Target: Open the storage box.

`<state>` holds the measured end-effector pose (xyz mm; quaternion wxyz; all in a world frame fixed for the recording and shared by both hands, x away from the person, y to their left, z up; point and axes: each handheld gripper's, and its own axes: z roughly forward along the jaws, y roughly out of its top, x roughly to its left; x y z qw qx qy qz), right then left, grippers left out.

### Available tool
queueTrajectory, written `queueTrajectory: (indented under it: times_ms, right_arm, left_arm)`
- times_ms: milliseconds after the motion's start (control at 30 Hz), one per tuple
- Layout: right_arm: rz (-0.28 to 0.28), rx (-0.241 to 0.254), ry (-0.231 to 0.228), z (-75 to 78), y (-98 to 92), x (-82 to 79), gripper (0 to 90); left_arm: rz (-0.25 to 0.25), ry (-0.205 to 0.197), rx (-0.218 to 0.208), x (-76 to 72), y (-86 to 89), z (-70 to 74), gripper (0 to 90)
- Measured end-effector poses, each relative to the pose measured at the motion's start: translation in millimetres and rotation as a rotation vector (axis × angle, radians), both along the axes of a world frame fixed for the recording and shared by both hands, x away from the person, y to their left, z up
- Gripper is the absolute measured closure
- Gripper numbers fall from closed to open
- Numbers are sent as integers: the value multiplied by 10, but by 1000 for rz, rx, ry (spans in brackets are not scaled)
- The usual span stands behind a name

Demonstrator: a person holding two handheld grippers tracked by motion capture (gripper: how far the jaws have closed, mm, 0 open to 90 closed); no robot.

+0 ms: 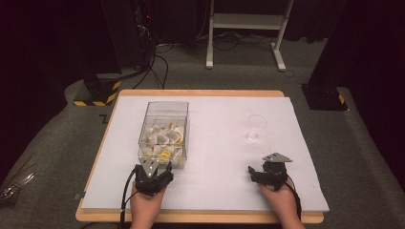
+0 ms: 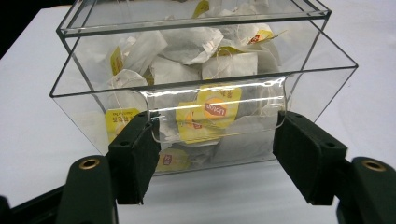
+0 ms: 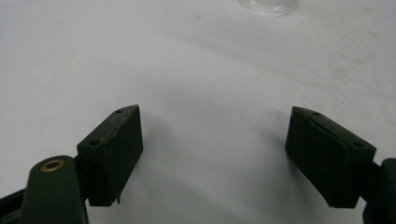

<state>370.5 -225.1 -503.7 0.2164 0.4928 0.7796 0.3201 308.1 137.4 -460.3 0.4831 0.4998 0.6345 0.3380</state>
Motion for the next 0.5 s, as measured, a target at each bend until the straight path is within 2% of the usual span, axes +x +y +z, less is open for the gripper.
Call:
queueTrajectory:
  times_ms: [133, 433, 500]
  right_arm:
    - [0, 0, 0, 0, 0, 0, 189]
    - [0, 0, 0, 0, 0, 0, 190]
    - [-1, 0, 0, 0, 1, -1, 190]
  left_arm:
    - [0, -12, -8, -55, -1, -7, 326]
    - [-8, -12, 4, -179, 1, -17, 326]
    - [-2, -19, -7, -187, -8, -18, 326]
